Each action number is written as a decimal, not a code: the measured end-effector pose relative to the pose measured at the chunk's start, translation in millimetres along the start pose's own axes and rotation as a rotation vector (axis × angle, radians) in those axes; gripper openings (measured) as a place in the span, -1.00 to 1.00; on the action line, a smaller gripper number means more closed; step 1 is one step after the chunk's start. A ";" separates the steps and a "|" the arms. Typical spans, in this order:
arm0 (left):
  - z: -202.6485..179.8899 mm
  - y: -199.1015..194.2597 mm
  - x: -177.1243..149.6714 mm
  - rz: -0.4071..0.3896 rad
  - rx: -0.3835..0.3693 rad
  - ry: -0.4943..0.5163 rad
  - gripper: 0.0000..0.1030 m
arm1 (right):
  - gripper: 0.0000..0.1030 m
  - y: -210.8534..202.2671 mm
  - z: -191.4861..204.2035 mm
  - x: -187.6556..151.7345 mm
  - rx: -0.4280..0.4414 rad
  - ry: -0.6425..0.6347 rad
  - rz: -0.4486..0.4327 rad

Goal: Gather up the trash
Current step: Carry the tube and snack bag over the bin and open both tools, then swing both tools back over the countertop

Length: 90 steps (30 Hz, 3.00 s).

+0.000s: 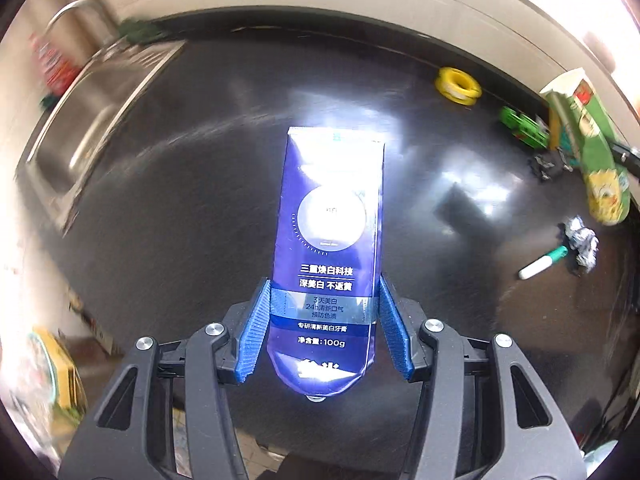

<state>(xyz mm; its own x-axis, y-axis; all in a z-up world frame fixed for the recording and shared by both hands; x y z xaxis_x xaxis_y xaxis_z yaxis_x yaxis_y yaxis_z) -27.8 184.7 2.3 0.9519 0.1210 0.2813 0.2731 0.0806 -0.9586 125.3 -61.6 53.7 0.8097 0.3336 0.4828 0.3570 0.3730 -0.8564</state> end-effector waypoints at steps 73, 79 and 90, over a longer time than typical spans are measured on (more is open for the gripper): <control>293.9 -25.6 -249.8 -0.048 0.139 -0.803 0.66 | 0.87 75.5 473.6 -59.7 0.397 -0.588 0.063; 240.0 -22.0 -147.5 -0.075 0.113 -0.556 0.77 | 0.87 65.4 250.0 -3.1 0.110 -0.257 -0.030; 50.4 5.6 10.4 -0.054 -0.027 -0.001 0.77 | 0.87 -6.3 -120.1 -78.8 -0.379 0.334 0.015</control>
<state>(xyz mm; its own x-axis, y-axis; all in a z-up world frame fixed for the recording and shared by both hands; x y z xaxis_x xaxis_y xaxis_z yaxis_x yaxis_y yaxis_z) -23.4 236.3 2.0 0.9357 0.1178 0.3324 0.3274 0.0603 -0.9430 115.1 -194.2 -0.9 0.8987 0.0181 0.4382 0.4381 0.0092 -0.8989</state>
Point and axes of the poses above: each gripper's, at about its wrist camera, not at the fingertips, and y roughly the way its jaws point, z to its left, x to its top, the point moved 1 cm from there along y, roughly the way its jaws point, and after that the axes turned 9 degrees about y, right-handed, at the moved point
